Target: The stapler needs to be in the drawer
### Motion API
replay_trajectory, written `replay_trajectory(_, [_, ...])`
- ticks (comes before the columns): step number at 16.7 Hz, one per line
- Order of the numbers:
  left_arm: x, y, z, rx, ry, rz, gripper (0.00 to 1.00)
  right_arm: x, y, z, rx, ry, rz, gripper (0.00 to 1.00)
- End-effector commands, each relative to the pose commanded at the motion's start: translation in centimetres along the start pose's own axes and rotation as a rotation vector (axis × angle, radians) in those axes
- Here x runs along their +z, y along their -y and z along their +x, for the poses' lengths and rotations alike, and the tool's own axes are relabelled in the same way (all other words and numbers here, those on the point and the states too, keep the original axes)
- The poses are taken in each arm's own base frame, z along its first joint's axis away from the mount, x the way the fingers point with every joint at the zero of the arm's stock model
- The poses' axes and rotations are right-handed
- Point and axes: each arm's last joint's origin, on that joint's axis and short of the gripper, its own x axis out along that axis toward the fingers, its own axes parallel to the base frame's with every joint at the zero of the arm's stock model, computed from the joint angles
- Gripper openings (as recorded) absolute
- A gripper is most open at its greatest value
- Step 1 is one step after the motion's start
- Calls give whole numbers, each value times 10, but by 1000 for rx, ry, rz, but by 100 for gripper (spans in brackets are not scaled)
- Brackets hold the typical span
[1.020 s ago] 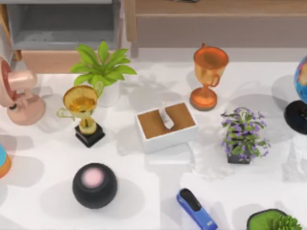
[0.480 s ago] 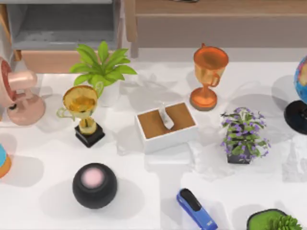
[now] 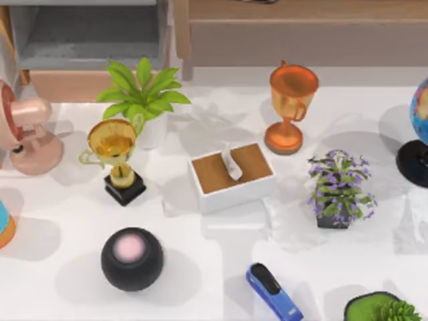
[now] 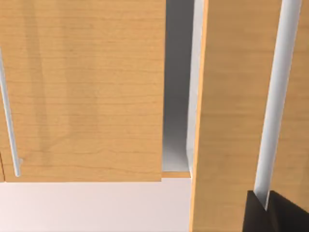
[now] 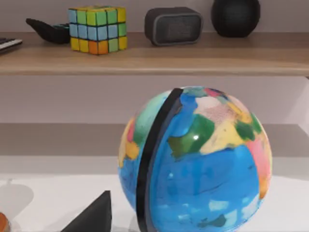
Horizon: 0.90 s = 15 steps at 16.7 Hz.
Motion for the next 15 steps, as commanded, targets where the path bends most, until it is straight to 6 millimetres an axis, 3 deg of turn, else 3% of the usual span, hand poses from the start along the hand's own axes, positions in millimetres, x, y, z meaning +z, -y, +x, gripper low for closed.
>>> replay_trajectory(10, [0, 0, 0, 0, 0, 0, 98, 0, 0, 0, 0, 0, 0, 100])
replay_trajectory(15, [0, 0, 0, 0, 0, 0, 100, 0, 0, 0, 0, 0, 0, 100])
